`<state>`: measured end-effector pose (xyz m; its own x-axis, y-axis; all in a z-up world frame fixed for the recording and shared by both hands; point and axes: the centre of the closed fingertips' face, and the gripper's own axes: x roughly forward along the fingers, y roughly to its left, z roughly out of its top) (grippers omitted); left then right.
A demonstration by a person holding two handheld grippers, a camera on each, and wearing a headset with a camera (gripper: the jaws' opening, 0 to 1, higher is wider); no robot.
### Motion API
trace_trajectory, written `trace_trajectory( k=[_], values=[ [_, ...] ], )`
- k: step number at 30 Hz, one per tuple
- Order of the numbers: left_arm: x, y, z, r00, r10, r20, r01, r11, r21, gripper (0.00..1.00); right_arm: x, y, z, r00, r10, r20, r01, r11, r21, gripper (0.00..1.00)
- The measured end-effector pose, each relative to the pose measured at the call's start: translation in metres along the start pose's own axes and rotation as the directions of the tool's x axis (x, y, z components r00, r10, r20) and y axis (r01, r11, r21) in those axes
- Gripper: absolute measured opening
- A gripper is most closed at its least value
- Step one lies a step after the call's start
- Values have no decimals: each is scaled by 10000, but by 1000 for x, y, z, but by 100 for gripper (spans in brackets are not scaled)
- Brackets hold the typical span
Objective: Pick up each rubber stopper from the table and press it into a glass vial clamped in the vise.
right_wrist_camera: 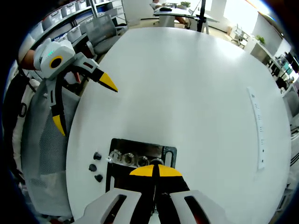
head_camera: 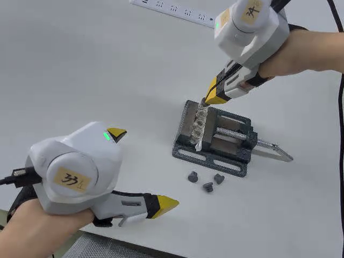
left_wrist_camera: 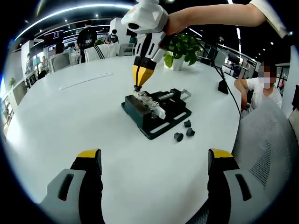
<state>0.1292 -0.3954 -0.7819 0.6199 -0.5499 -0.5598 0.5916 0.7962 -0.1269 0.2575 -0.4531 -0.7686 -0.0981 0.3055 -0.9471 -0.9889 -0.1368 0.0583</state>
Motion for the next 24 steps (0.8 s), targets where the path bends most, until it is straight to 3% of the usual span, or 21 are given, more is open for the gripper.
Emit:
trace_trajectory(
  k=[4, 13, 24],
  values=[
    [0, 0, -1, 10000, 16, -6, -16, 10000, -30, 94, 0, 1, 0, 10000, 2, 13, -3, 9999, 129, 0],
    [0, 1, -1, 10000, 45, 13, -45, 10000, -82, 94, -1, 4, -1, 9976, 76, -691, -79, 10000, -37, 0],
    [0, 2, -2, 10000, 88, 33, -87, 9998, -184, 94, 1, 0, 1, 9872, 115, -1589, -143, 9998, -167, 0]
  ],
)
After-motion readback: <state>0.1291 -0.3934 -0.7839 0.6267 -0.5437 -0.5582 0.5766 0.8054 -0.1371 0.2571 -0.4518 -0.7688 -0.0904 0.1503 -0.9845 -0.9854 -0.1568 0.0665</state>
